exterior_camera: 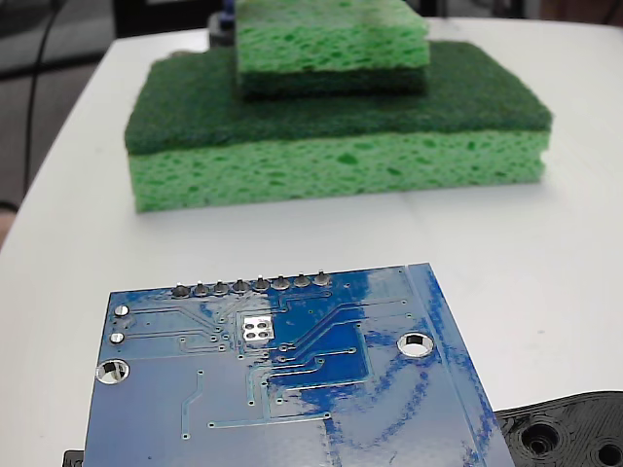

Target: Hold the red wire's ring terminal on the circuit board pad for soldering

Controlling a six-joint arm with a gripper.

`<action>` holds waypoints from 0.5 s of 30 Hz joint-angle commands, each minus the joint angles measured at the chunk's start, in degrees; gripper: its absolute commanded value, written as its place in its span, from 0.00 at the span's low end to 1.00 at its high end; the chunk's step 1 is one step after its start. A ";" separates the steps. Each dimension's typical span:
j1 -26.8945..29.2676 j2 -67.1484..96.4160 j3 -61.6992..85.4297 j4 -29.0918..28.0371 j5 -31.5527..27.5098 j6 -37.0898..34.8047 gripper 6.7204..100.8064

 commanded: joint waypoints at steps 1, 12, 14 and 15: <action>-0.53 0.18 1.49 -2.72 1.14 -0.44 0.99; -5.10 0.09 1.76 -2.02 8.88 1.41 0.99; -3.43 0.09 2.11 -1.93 6.94 0.62 0.99; -2.99 0.09 2.55 -1.93 6.50 0.44 0.99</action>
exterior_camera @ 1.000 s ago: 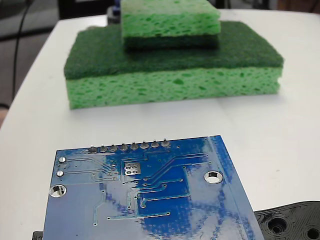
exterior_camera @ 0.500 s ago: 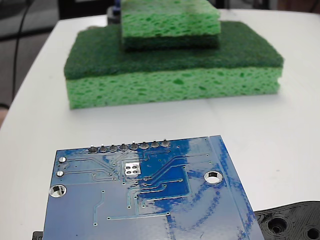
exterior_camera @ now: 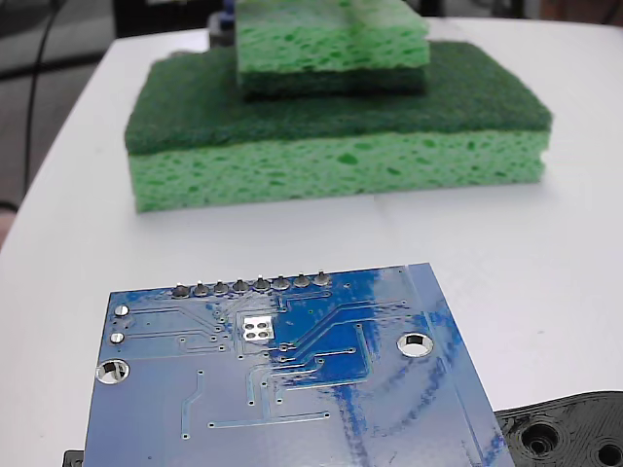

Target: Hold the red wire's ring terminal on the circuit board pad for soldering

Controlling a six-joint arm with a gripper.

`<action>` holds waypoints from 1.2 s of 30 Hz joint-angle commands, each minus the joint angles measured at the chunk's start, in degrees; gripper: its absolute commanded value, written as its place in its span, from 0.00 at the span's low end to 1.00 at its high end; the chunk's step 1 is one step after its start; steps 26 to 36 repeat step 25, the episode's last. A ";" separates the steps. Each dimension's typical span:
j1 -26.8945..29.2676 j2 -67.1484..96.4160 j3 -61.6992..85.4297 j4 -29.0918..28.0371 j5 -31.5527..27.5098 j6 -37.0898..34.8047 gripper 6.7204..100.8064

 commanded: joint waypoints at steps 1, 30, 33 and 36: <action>0.88 0.09 0.79 -0.44 -2.64 -0.35 0.99; 2.72 0.18 2.20 -0.53 -10.37 -4.57 0.99; 2.72 0.18 2.20 -0.53 -10.37 -4.57 0.99; 2.72 0.18 2.20 -0.53 -10.37 -4.57 0.99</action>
